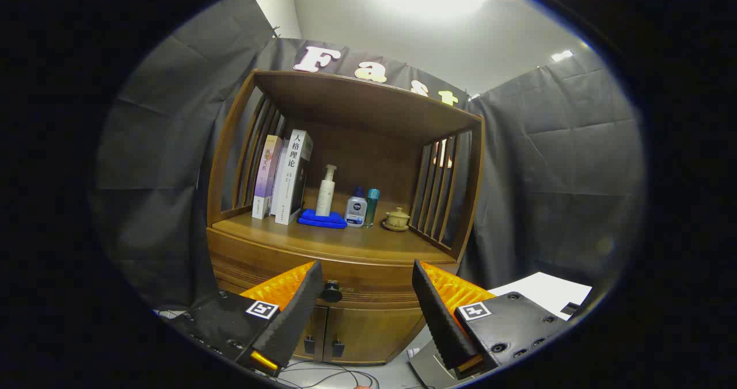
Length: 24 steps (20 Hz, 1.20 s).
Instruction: Pull open the drawer, take out the items inside it, and place them on the countertop above the cabinet.
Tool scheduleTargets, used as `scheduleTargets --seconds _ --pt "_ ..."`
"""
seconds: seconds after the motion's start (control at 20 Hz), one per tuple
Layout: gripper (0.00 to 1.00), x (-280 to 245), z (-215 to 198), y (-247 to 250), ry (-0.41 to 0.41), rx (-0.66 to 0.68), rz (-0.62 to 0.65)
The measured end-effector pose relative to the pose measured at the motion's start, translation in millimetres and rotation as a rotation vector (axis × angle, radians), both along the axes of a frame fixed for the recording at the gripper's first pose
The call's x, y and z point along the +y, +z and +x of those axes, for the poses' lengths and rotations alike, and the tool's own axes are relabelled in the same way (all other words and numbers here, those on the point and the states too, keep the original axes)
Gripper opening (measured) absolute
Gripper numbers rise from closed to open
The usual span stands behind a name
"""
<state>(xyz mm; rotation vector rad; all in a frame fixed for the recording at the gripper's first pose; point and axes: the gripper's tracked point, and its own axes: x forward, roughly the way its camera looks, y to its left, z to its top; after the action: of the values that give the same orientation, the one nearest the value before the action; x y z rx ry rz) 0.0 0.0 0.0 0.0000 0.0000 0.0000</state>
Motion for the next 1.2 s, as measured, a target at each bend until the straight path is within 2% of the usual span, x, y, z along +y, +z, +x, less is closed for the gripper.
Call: scheduleTargets --seconds 0.85,1.2 --pt "0.97 -2.7 -1.5 -2.1 -0.003 0.007 0.064" --pt "0.97 4.4 36.8 -17.9 0.005 0.018 0.050"
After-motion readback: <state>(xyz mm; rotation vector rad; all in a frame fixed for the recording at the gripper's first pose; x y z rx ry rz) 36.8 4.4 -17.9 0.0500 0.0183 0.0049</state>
